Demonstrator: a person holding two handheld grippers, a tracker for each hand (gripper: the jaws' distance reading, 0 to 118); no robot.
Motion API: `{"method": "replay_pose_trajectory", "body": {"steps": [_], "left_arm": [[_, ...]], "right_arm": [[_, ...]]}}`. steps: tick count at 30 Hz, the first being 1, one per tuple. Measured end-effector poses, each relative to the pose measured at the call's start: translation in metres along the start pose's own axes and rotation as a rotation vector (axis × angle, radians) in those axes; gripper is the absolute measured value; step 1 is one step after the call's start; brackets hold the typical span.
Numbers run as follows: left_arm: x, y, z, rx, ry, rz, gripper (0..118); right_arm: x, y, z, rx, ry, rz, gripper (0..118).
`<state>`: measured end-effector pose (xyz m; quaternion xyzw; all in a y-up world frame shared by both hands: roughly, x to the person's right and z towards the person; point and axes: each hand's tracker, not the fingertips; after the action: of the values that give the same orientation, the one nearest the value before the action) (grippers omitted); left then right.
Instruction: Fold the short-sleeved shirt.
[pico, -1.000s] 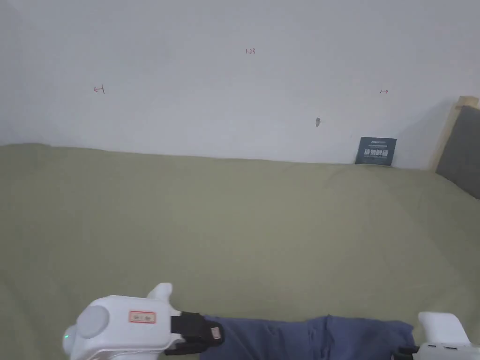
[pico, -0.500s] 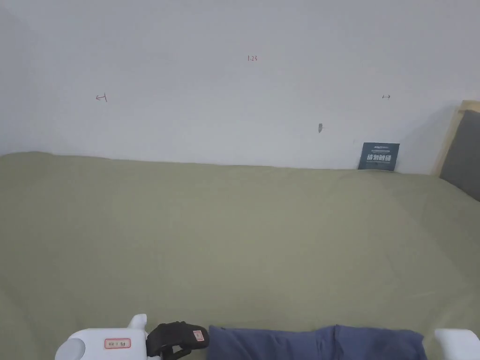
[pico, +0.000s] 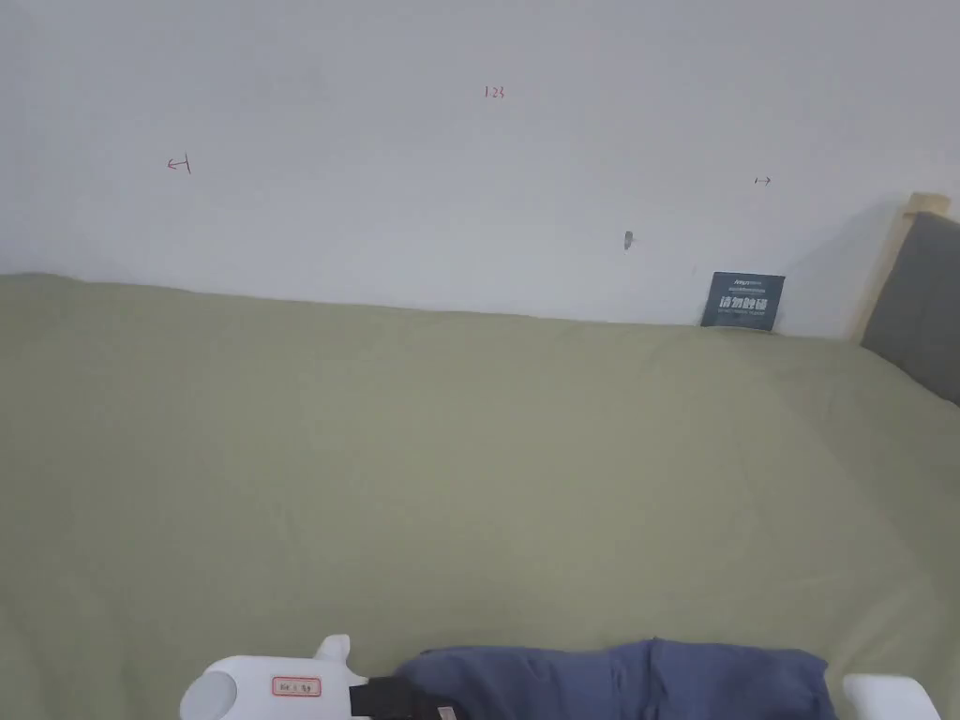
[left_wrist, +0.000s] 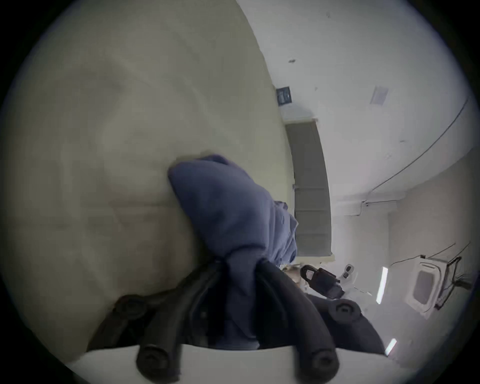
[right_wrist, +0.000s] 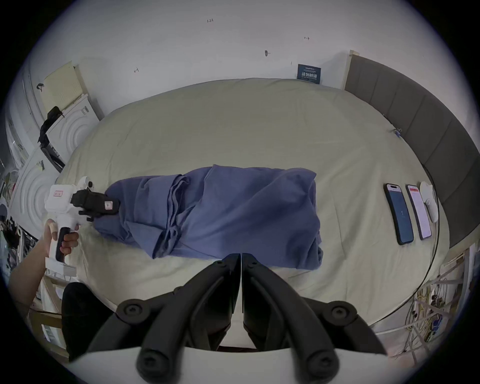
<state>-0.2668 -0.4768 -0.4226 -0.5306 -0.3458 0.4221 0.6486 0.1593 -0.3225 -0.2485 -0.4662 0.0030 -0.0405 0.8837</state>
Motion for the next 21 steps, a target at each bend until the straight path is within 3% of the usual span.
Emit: {"method": "replay_pose_trajectory", "body": {"steps": [2,6,12,16,21], "left_arm": [[0.014,0.000,0.020,0.028,0.050,-0.085,13],[0.027,0.007,0.079,0.116,0.012,-0.073,12],[0.035,0.005,0.179,0.217,0.231,-0.127,12],[0.061,-0.015,0.195,0.225,0.248,-0.145,12],[0.114,-0.020,0.162,0.209,0.209,-0.210,12]], "right_arm": [[-0.002,0.000,-0.001,-0.005,0.003,0.009,8],[-0.005,0.003,0.000,0.001,0.002,0.017,8],[-0.012,0.010,-0.001,0.012,0.009,0.035,8],[-0.017,0.011,-0.008,0.000,0.012,0.040,8],[-0.020,0.010,-0.011,-0.018,0.013,0.051,8]]}}
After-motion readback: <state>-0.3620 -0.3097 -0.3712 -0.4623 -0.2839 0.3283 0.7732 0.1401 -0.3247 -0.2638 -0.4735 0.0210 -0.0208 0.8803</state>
